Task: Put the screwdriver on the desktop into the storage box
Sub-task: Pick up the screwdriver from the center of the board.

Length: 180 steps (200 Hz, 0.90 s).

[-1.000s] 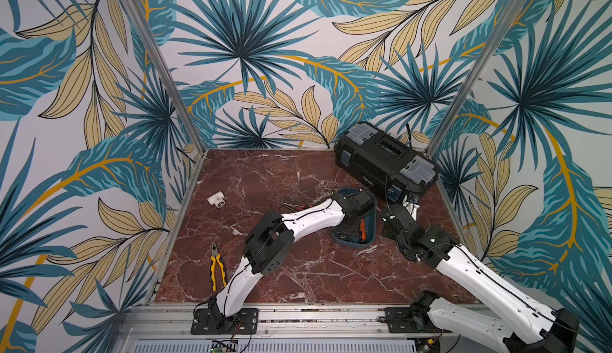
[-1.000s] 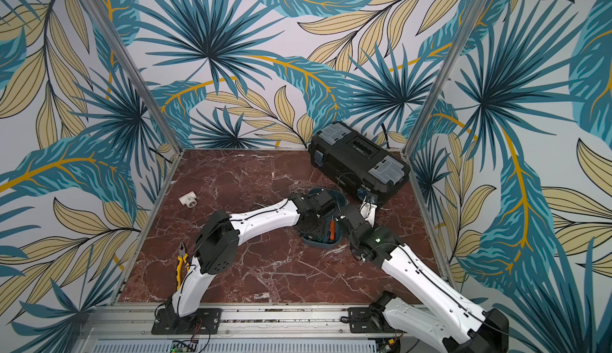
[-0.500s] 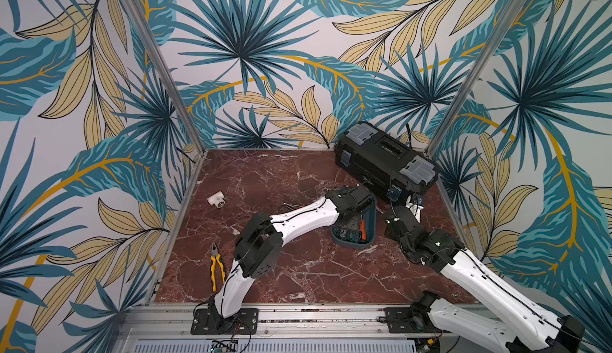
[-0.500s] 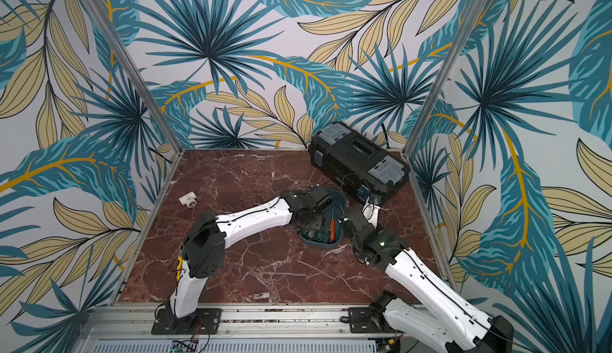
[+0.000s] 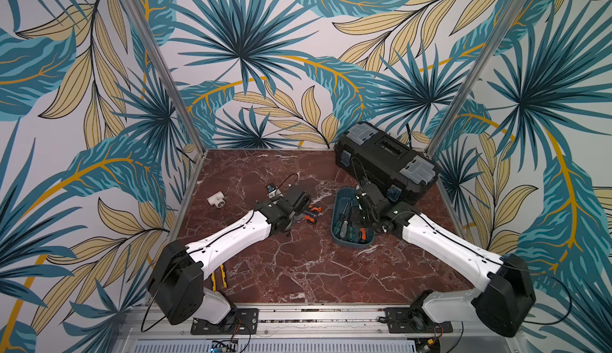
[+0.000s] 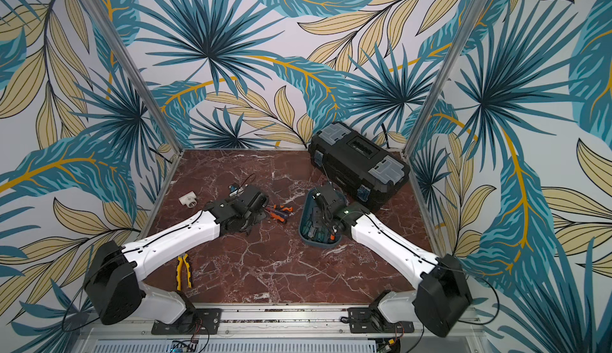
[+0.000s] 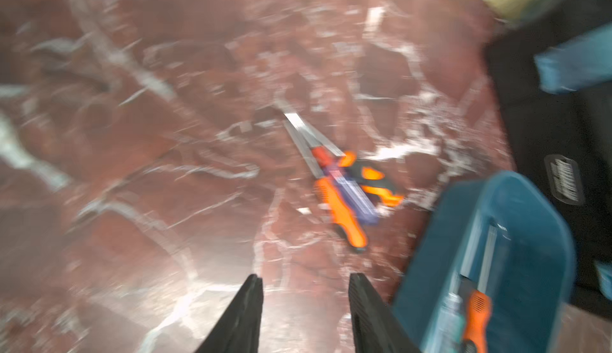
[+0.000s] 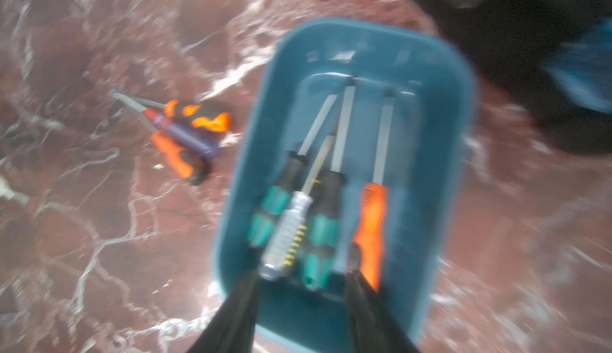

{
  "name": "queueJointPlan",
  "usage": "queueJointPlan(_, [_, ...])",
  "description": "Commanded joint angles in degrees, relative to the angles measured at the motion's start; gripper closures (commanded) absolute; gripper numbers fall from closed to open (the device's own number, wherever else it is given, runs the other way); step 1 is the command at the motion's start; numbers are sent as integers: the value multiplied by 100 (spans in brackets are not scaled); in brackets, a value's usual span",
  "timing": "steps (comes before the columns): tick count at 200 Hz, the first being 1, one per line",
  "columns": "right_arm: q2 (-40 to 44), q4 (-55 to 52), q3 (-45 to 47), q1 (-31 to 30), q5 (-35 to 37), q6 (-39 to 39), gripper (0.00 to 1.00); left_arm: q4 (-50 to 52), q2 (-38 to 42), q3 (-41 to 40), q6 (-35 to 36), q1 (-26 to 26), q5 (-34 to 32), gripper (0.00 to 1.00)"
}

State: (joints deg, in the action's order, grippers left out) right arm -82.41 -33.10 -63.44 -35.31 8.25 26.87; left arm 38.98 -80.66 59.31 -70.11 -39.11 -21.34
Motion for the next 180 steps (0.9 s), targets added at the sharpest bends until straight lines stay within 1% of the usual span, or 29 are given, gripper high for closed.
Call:
queueJointPlan(1, [-764, 101, -565, -58, -912, -833, 51, -16, 680, -657, -943, 231, -372, 53])
queueJointPlan(37, [-2164, -166, -1652, -241, -930, -1482, 51, 582, 1299, -1278, -1667, 455, -607, 54])
queueJointPlan(59, [-2958, -249, -2306, -356, -794, -1663, 51, 576, 1502, -1587, -1948, 493, -585, 54])
queueJointPlan(77, [-3430, -410, -2783, -442, -773, -1750, 51, 516, 1538, -1709, -2042, 529, -564, 54])
queueJointPlan(112, [-3927, -576, -3271, -614, -673, -1913, 52, 541, 1475, -1709, -1990, 713, -555, 54])
queueJointPlan(134, [-4158, -730, -3454, -696, -399, -2050, 53, 533, 1453, -1721, -1983, 826, -551, 54])
queueJointPlan(180, [-4460, -945, -3647, -837, -472, -2110, 56, 462, 1347, -1734, -1881, 995, -441, 54])
